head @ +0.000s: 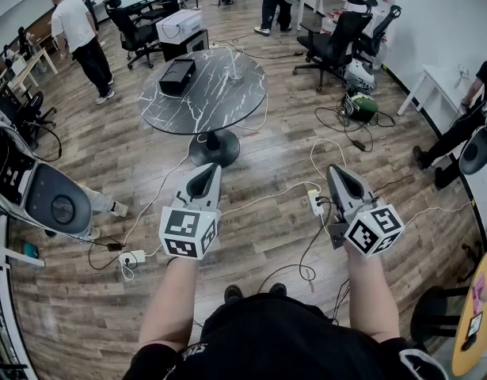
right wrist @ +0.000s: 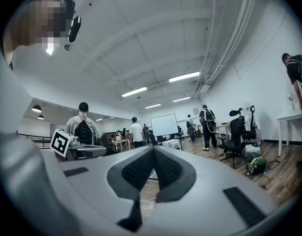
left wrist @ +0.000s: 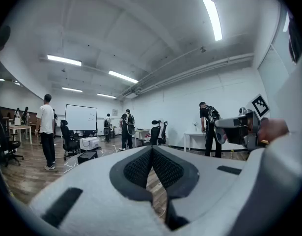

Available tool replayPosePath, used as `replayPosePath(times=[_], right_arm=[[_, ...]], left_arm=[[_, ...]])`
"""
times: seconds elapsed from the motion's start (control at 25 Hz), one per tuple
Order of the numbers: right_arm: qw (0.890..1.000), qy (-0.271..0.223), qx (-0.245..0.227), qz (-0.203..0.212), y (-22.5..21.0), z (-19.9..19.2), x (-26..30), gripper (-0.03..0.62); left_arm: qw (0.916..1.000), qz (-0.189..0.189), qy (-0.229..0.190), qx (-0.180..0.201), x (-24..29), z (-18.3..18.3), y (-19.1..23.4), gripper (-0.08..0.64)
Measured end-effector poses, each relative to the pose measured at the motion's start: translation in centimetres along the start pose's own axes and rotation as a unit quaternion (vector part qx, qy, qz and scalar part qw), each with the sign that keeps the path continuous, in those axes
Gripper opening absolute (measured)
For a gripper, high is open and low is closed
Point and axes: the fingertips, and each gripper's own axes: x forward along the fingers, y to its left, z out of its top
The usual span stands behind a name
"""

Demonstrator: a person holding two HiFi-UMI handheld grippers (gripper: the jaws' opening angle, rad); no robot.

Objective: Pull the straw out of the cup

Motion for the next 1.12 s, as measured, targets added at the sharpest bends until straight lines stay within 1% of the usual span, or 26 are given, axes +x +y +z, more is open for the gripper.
replayPosePath(times=[0.16,0.28,0.56,0.72,0.96,1.12], right_arm=[[1.0,0.001,0.002,0.005,-0.1,0.0,-0.2,0.003],[1.0,0.002,0.004,0.01,-0.1,0.0,-0.2,0.003],[1.0,-0.002,0.007,0.016,-1.7,0.3,-1.0,0.003],[1.0,-0.004,0.018,0.024,-2.5,0.3,-2.1,0.003],[0.999,-0.006,0.02,0.047,-4.0,0.8,-4.9,0.005],[0.999,-0.006,0.013,0.044,-6.2,0.8,-7.3,0.005]], left_arm=[[0.9999,-0.001,0.005,0.011,0.3,0.0,-0.8,0.011],[0.9999,0.001,0.004,0.014,0.4,0.2,-1.2,0.009],[0.9999,-0.008,-0.002,0.015,1.2,0.4,-2.9,0.009],[0.9996,-0.013,0.005,0.026,1.9,0.3,-4.8,0.008],[0.9992,-0.02,0.022,0.028,3.0,-0.4,-8.3,0.008],[0.9992,-0.017,0.018,0.03,3.4,-0.3,-10.8,0.008]])
